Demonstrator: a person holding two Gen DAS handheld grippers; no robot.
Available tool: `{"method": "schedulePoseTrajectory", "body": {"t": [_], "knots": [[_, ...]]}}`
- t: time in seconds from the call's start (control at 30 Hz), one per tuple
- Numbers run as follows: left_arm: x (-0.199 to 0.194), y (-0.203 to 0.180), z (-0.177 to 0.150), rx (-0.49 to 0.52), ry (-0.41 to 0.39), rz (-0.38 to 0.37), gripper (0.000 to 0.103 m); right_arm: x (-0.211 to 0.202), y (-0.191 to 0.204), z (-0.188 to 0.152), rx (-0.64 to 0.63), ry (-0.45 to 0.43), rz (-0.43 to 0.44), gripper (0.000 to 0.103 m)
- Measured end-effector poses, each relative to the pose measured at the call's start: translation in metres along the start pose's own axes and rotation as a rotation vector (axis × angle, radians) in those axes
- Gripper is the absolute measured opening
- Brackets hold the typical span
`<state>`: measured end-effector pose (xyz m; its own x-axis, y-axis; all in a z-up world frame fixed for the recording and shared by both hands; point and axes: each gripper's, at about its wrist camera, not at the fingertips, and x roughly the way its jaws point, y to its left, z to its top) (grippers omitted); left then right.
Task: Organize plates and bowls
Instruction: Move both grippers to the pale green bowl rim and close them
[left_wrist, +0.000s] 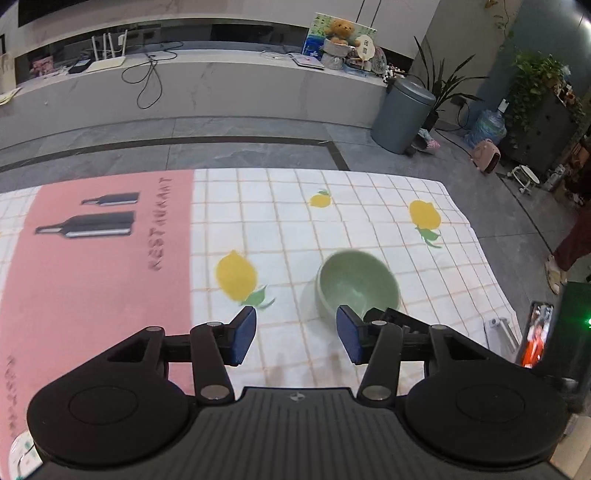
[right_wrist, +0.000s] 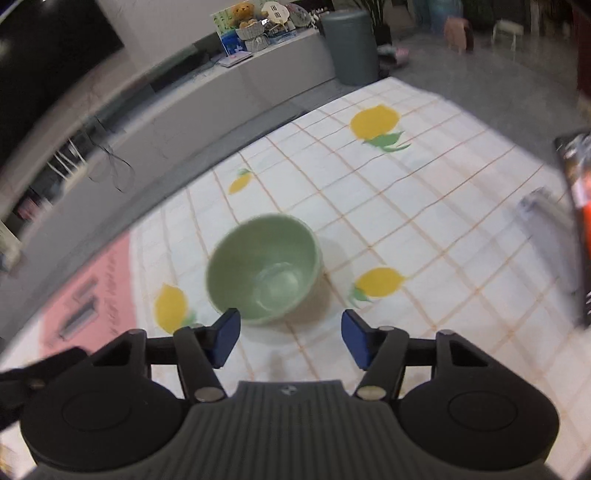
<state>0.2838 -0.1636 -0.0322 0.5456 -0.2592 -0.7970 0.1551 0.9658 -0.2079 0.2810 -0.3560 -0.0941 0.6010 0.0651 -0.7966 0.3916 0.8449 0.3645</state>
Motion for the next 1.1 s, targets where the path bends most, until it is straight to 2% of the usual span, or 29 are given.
{"method": "schedulePoseTrajectory", "body": {"t": [0.1, 0.2, 0.3, 0.43, 0.6, 0.83, 0.9, 0.93, 1.03, 1.1], "knots": [[0.022, -0.002, 0.007, -0.007, 0.008, -0.02, 0.058, 0.007, -0.006, 0.011, 0.039, -0.003, 0.001, 0.059], [0.047, 0.002, 0.013, -0.077, 0.052, -0.034, 0.057, 0.019, -0.015, 0.017, 0.094, 0.026, -0.006, 0.053], [0.072, 0.004, 0.016, -0.108, 0.1, -0.023, 0.053, 0.031, -0.022, 0.021, 0.13, 0.071, 0.017, 0.047], [0.092, 0.007, 0.021, -0.161, 0.107, -0.038, 0.052, 0.036, -0.026, 0.025, 0.161, 0.077, 0.009, 0.034], [0.112, 0.004, 0.024, -0.168, 0.144, -0.044, 0.05, 0.046, -0.028, 0.025, 0.198, 0.12, 0.039, 0.024], [0.132, -0.005, 0.02, -0.142, 0.192, -0.023, 0.032, 0.05, -0.027, 0.024, 0.206, 0.135, 0.033, 0.015], [0.134, -0.006, 0.019, -0.136, 0.198, -0.016, 0.027, 0.051, -0.028, 0.023, 0.212, 0.133, 0.032, 0.015], [0.135, -0.006, 0.019, -0.135, 0.2, -0.01, 0.021, 0.051, -0.027, 0.024, 0.209, 0.132, 0.031, 0.015], [0.135, -0.004, 0.019, -0.139, 0.204, -0.031, 0.01, 0.051, -0.026, 0.024, 0.198, 0.126, 0.024, 0.015], [0.135, -0.006, 0.019, -0.133, 0.211, -0.031, 0.008, 0.051, -0.026, 0.024, 0.194, 0.124, 0.022, 0.014]]}}
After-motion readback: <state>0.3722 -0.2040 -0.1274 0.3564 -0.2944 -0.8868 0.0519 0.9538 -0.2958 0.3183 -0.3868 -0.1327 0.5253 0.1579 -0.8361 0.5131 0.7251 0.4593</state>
